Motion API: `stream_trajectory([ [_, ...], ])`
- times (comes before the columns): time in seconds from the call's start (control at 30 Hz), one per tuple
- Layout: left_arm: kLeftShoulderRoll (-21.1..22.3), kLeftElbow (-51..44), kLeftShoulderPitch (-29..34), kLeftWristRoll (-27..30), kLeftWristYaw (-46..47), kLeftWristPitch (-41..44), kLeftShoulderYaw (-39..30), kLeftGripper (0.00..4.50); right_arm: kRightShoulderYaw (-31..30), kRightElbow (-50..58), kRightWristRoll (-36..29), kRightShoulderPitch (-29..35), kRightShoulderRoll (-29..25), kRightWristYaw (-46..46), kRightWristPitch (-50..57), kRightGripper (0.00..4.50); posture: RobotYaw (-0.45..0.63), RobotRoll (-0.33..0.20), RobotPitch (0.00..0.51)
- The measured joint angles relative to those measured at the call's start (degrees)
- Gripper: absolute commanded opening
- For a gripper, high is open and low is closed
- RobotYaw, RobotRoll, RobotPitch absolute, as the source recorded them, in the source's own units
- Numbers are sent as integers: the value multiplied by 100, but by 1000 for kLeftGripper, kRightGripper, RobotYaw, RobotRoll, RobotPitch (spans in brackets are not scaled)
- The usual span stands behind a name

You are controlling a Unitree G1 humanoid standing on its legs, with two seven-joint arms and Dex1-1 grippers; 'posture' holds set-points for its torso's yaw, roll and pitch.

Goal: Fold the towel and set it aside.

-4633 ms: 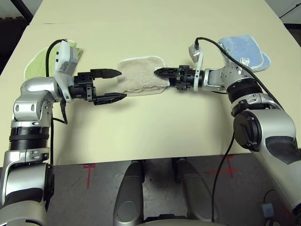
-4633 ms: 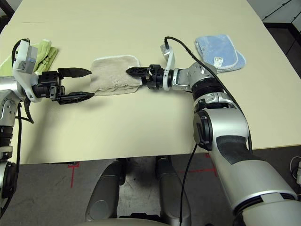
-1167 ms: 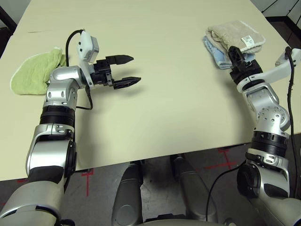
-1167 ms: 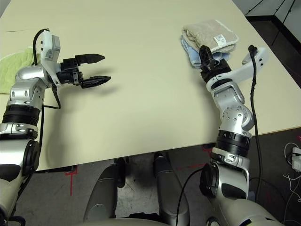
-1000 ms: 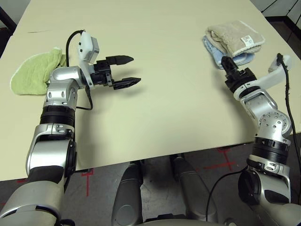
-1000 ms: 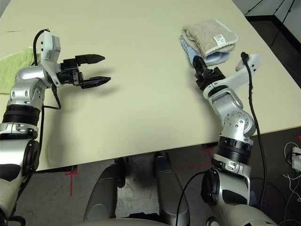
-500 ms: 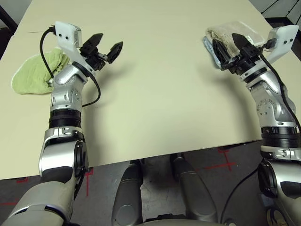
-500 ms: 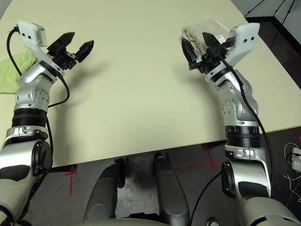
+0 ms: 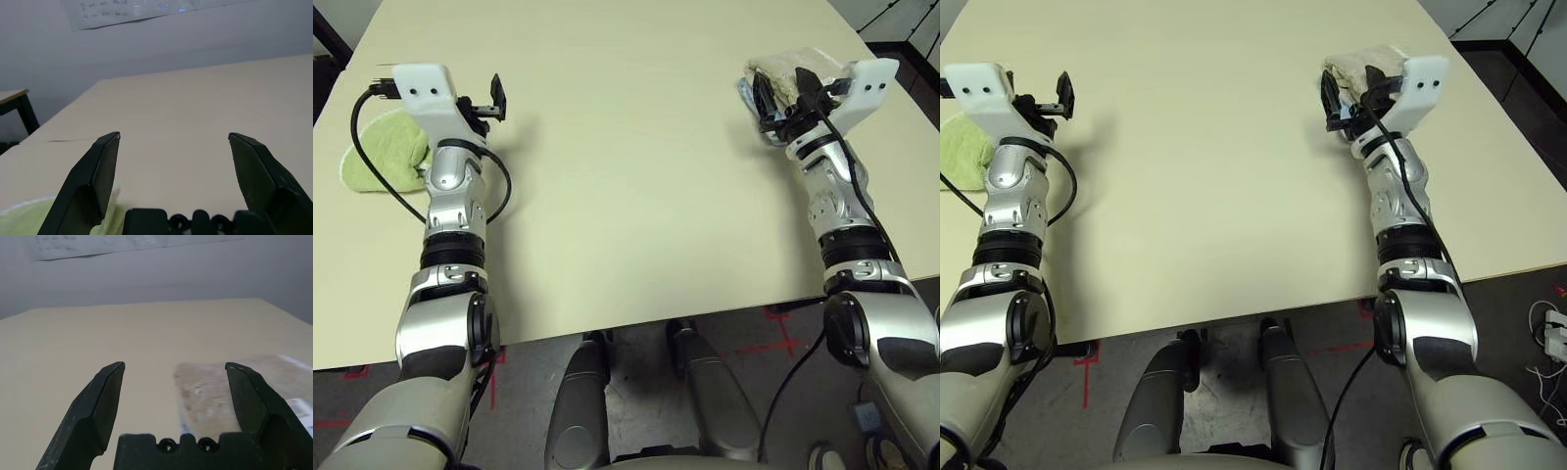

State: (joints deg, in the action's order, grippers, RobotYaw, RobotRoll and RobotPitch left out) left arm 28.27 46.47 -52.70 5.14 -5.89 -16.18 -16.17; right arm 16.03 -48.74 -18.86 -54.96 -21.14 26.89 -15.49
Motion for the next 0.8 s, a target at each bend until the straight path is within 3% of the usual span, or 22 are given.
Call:
stream_trajectory([
  [0.3,4,-325,211,-99,115,245,146,4500,54,-101,-50,-4,-102,373,199,4474,-34,0,249],
  [0.5,61,-1002,576,-110,314,858,143,4500,46,-161,-29,-83,-54,262,497,4474,-13,0,251],
  [0.8,199,-1087,614,-54,-13,1098,142,4500,-31,-297,131,-233,8,123,608,4474,9,0,245],
])
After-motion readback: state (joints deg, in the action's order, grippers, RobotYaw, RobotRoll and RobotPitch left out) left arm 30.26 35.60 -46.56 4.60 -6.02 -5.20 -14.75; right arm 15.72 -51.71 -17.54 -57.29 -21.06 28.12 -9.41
